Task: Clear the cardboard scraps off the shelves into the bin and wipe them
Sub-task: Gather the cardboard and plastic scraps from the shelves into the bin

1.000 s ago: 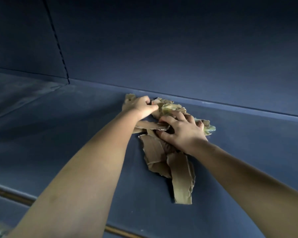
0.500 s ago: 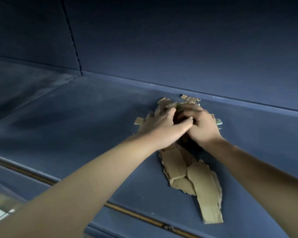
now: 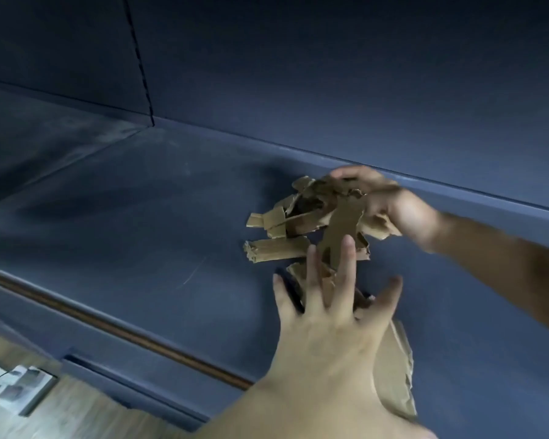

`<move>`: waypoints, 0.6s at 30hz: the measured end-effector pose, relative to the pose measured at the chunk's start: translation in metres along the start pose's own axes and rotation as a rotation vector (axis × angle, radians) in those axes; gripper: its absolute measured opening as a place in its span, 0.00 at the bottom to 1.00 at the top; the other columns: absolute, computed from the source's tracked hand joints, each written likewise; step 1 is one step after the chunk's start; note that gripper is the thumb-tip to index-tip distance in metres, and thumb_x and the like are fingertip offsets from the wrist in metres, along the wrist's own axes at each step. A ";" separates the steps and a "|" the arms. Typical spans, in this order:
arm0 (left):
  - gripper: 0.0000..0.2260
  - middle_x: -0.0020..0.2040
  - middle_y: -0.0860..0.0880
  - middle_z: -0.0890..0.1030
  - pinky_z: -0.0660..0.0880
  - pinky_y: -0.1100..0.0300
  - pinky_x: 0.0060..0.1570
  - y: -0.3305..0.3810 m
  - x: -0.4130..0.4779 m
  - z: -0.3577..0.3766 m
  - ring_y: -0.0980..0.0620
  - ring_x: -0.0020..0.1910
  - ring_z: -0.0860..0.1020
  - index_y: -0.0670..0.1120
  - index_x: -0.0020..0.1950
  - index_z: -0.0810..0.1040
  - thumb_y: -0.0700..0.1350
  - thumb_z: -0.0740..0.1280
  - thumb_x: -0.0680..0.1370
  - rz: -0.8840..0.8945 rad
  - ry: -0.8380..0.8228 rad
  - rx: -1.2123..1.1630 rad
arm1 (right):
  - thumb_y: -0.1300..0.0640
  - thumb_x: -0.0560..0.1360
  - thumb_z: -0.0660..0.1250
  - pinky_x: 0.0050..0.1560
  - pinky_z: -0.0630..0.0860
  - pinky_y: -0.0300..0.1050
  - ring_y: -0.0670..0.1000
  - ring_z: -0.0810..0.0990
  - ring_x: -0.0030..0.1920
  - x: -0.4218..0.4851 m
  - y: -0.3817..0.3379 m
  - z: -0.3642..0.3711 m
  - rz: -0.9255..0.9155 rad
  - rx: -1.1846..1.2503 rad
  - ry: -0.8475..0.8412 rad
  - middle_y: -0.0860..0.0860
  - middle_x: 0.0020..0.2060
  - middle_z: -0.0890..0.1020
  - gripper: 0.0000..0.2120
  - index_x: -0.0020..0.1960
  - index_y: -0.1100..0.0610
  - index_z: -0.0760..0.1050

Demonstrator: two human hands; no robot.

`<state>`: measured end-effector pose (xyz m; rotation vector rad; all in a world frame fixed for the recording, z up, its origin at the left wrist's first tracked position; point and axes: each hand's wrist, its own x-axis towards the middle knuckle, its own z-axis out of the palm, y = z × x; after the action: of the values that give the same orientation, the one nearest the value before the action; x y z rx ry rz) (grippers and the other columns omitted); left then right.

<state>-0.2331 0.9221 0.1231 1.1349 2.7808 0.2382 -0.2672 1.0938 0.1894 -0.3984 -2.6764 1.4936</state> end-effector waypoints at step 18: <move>0.56 0.76 0.42 0.39 0.43 0.39 0.71 -0.047 0.101 -0.040 0.39 0.75 0.41 0.61 0.73 0.34 0.69 0.70 0.60 -0.078 -0.024 -0.235 | 0.28 0.68 0.56 0.70 0.58 0.57 0.62 0.54 0.73 0.074 0.023 0.002 0.354 -0.466 0.240 0.54 0.74 0.56 0.36 0.72 0.42 0.59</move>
<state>-0.3441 0.9560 0.1473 0.9651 2.6811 0.5229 -0.3348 1.1221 0.1632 -1.0472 -2.8296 0.7782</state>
